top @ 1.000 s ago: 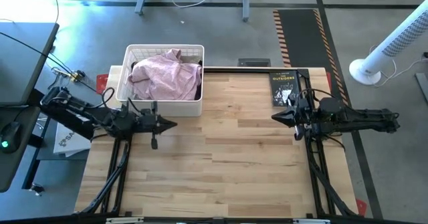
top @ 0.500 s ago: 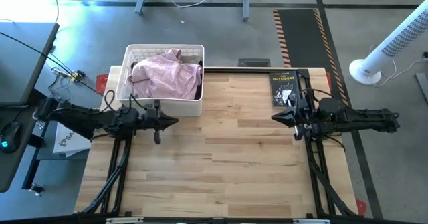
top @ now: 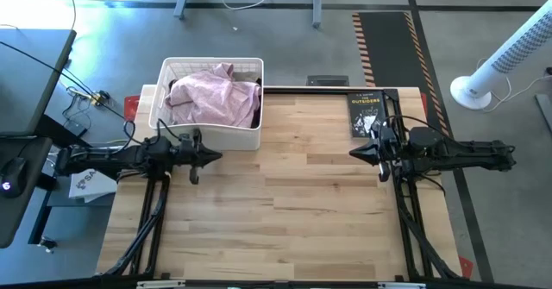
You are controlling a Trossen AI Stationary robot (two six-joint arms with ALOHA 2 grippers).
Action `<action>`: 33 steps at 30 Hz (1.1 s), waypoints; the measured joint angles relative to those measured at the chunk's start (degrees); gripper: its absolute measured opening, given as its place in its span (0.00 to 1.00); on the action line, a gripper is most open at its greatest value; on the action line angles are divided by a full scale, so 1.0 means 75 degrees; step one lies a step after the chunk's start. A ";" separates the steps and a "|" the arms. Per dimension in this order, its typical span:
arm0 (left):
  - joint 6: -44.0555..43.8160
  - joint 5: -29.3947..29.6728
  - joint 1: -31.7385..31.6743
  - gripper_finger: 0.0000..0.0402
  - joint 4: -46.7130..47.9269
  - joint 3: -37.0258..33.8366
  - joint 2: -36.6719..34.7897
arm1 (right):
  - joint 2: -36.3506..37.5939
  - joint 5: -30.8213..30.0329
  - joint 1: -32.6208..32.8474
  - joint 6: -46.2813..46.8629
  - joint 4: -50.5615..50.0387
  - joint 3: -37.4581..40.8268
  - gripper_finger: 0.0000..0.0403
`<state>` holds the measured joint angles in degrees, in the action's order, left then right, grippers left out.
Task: Sort clothes
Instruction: Return to Home Position
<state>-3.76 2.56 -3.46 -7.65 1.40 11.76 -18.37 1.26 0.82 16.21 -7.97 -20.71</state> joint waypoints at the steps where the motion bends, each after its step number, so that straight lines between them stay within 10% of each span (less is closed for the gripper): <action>1: -0.0106 -0.0030 0.0002 0.00 0.0152 -0.0110 -0.0108 | 0.0000 0.0000 0.0000 -0.0013 0.0002 0.0000 0.00; 14: -0.0131 -0.0164 0.0035 0.00 0.0124 -0.0100 -0.0374 | 0.0181 0.0291 -0.0073 -0.0521 0.3849 0.2573 0.00; 33: 0.0007 -0.0445 0.0032 0.00 0.0263 -0.0095 -0.0361 | 0.2343 0.1162 -0.0912 -0.0594 0.1628 0.2338 0.00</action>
<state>-3.71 -0.78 -3.22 -5.67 0.69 9.06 -0.79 9.97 -6.02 11.76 4.24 -3.18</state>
